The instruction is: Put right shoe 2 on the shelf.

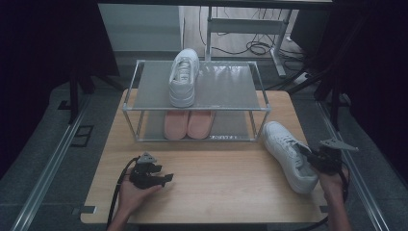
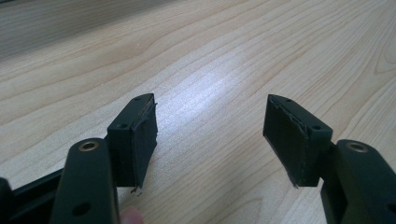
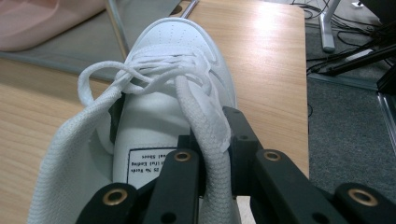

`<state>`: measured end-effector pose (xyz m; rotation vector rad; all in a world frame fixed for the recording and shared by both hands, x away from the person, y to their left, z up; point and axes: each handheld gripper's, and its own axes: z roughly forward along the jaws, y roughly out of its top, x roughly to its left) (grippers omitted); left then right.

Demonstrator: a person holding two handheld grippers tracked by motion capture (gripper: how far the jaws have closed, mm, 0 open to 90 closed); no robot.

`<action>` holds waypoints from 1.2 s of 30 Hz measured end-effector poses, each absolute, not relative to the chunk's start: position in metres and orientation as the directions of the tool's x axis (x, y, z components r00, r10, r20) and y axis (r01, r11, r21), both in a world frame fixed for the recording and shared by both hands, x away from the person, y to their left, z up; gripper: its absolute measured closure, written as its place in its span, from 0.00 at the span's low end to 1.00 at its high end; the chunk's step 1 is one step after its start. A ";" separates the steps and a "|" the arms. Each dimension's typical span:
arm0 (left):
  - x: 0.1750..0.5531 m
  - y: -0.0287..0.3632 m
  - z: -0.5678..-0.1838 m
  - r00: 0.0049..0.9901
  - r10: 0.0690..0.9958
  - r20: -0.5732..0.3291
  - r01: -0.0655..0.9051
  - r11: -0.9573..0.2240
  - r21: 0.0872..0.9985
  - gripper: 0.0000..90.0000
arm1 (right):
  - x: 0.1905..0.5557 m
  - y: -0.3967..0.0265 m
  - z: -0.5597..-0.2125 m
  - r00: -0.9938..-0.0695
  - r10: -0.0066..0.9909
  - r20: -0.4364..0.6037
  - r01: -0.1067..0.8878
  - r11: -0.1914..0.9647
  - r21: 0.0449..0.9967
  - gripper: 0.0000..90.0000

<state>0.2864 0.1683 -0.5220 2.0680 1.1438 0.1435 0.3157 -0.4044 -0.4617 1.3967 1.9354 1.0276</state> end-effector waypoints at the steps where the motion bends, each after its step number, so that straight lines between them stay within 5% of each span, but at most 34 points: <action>1: 0.287 0.169 -0.522 0.596 0.765 -0.245 0.679 -0.318 0.661 0.39 | 0.311 -0.404 -0.460 -0.320 0.947 0.005 0.531 0.175 0.829 0.92; 15: 0.287 0.169 -0.521 0.587 0.769 -0.255 0.684 -0.303 0.663 0.38 | 0.264 -0.399 -0.450 -0.349 0.936 0.052 0.472 0.128 0.872 0.92; 36: 0.286 0.168 -0.521 0.580 0.776 -0.246 0.685 -0.302 0.663 0.26 | 0.246 -0.378 -0.443 -0.451 0.886 0.111 0.429 0.106 0.897 0.92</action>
